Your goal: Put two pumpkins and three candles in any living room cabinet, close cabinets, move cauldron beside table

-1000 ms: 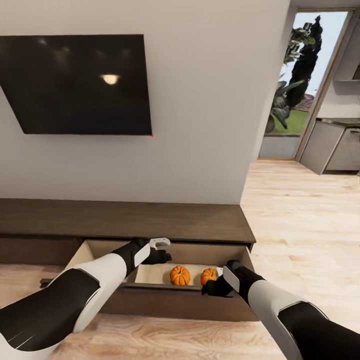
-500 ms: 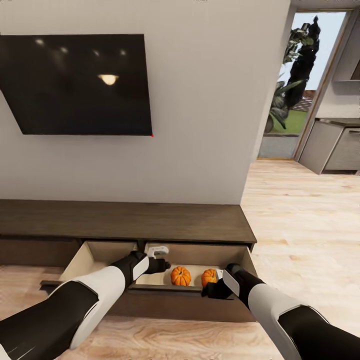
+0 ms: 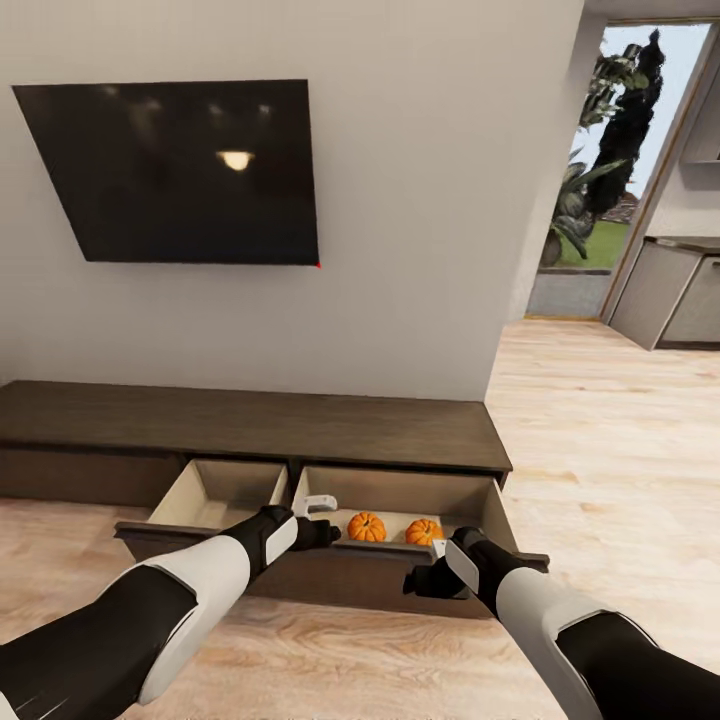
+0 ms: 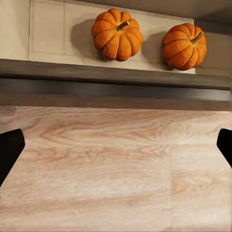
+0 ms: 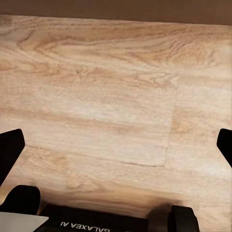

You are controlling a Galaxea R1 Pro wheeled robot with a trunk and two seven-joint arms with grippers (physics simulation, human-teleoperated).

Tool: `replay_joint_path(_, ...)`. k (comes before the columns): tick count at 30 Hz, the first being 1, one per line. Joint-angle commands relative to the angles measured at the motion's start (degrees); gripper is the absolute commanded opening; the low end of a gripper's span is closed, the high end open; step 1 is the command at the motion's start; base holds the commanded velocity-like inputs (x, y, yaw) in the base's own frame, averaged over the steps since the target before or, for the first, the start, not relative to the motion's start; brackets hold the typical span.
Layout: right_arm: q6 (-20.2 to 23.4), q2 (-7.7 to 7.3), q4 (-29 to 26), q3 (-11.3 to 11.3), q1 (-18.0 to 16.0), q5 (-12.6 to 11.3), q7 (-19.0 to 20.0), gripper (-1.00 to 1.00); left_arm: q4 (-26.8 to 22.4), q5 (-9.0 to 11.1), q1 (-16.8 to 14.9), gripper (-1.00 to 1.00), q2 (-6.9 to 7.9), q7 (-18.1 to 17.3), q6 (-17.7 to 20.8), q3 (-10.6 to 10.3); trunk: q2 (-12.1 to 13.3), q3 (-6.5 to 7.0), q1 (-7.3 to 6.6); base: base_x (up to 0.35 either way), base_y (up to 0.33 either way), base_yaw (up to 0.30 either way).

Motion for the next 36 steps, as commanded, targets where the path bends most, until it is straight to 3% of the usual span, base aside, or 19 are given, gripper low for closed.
replay_joint_path(1,0.2,-0.03,-0.1,0.5,0.0,-0.3,0.1,1.00,0.0,0.5,0.0,1.00,0.04,-0.1,0.2,-0.5,0.0,-0.05,-0.01,-0.015,-0.011,0.009)
replay_joint_path(10,0.0,-0.03,-0.1,0.4,0.0,-0.4,0.1,1.00,-0.1,0.4,0.9,1.00,0.01,-0.5,-4.9,-0.5,0.0,-0.05,-0.01,-0.002,-0.001,0.001)
replay_joint_path(11,-2.4,-0.03,-0.1,0.4,0.0,-0.5,0.2,1.00,-0.2,0.3,1.2,1.00,0.01,-0.7,-5.8,-0.6,0.0,-0.05,-0.01,0.000,0.000,0.000)
replay_joint_path(17,-8.8,-0.03,-0.1,0.4,0.0,-0.5,0.2,1.00,-0.2,0.2,1.2,1.00,0.07,-0.5,-6.5,-0.6,-2.4,-1.13,1.31,0.000,0.000,0.000)
replay_joint_path(18,-9.8,-0.03,-0.1,0.4,0.0,-0.5,0.1,1.00,-0.1,0.2,1.2,1.00,0.09,-0.3,-8.1,-0.6,-2.8,-1.31,1.53,0.000,0.000,0.000)
replay_joint_path(30,-10.5,-0.11,-0.1,0.5,0.0,-0.2,0.3,1.00,0.7,0.2,1.2,1.00,0.29,-0.1,-10.1,-0.6,-7.6,-3.46,4.16,0.000,0.000,0.000)
replay_joint_path(36,-10.6,-0.20,-0.1,0.4,2.1,-0.2,0.3,1.00,0.8,0.3,1.2,1.00,0.49,-0.2,-10.2,-0.6,-10.1,-4.54,5.48,0.000,0.000,0.000)
